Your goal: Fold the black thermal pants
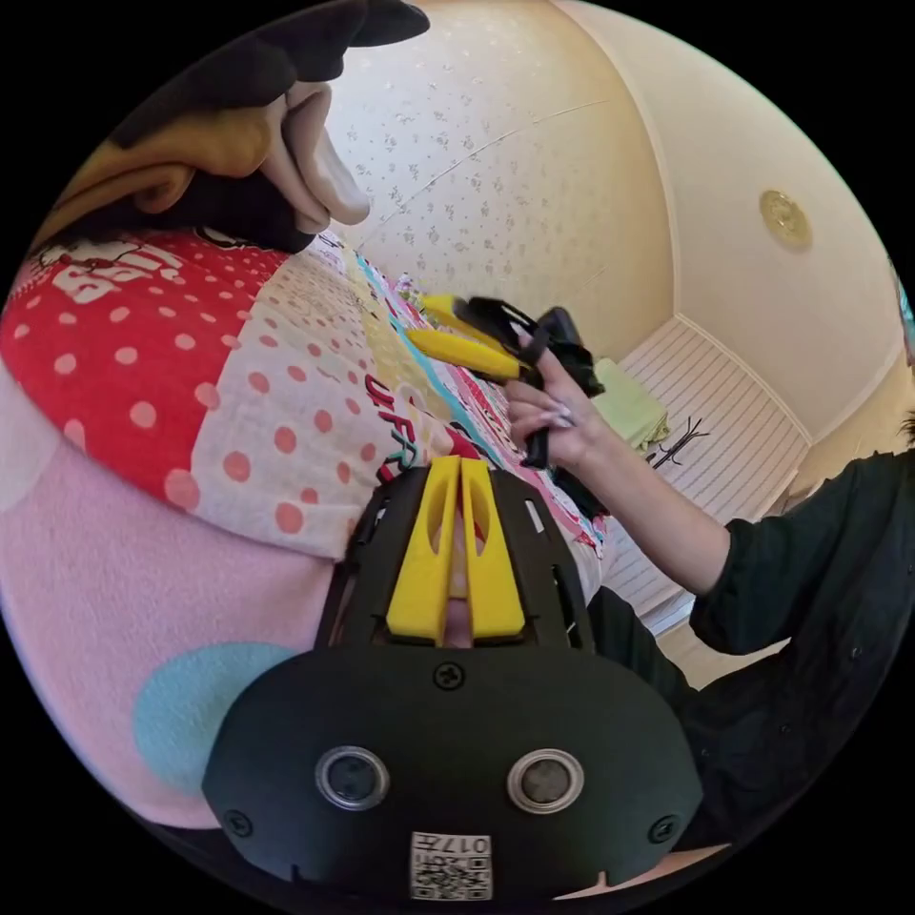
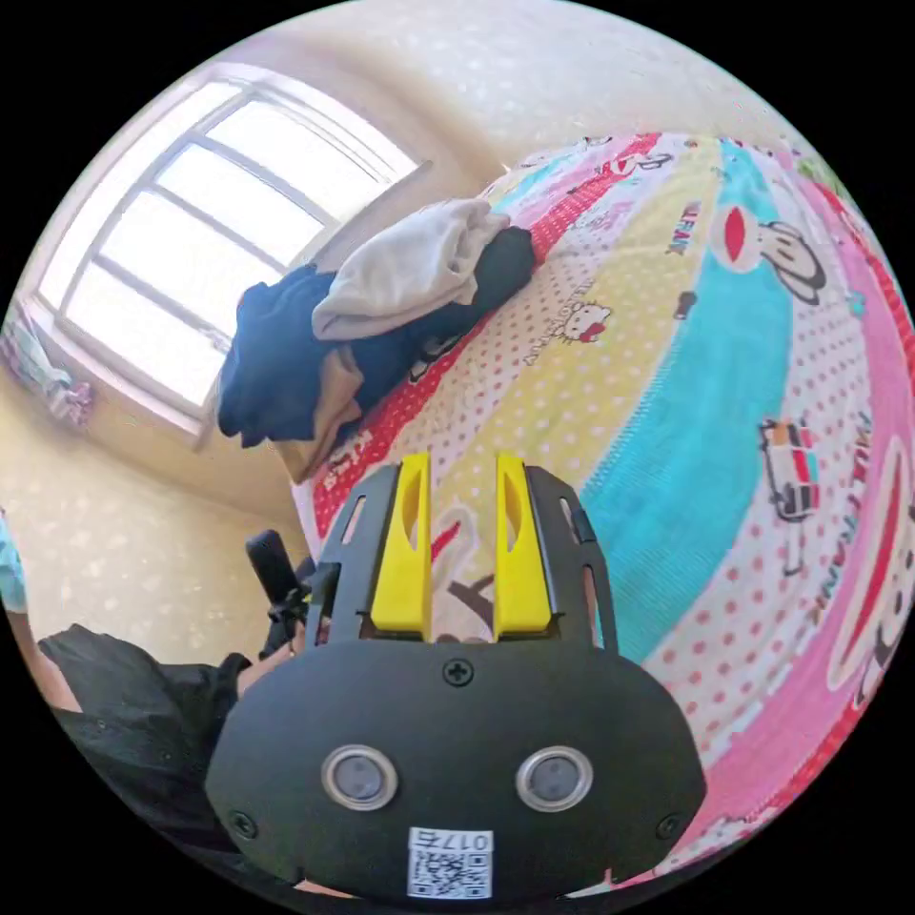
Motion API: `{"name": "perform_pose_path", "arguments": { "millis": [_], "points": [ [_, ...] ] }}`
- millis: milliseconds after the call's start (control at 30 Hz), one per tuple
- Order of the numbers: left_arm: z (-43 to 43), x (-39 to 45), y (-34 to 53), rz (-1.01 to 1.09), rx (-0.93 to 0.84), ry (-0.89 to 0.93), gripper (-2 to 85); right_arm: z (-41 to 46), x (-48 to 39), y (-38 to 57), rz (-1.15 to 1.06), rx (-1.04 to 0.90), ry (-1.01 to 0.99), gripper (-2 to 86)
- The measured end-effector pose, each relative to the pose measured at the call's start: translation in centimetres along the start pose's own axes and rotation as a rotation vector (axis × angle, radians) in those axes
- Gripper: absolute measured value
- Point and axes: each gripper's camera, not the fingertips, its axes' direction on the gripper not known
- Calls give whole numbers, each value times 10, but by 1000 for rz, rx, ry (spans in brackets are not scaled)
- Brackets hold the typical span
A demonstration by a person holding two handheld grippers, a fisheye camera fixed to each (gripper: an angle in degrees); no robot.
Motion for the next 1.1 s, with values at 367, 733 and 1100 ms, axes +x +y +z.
{"name": "perform_pose_path", "arguments": {
  "millis": [367,733,1100],
  "points": [
    [17,28,6,73,25,-180,-10,13,-1,149,141,-51,511,112],
    [107,173,-63,342,-75,-448,-10,35,-56,135,50,-58,554,73],
    [235,52,-91,-16,-505,-151,-6,-22,-40,148,160,62,259,77]
  ]
}}
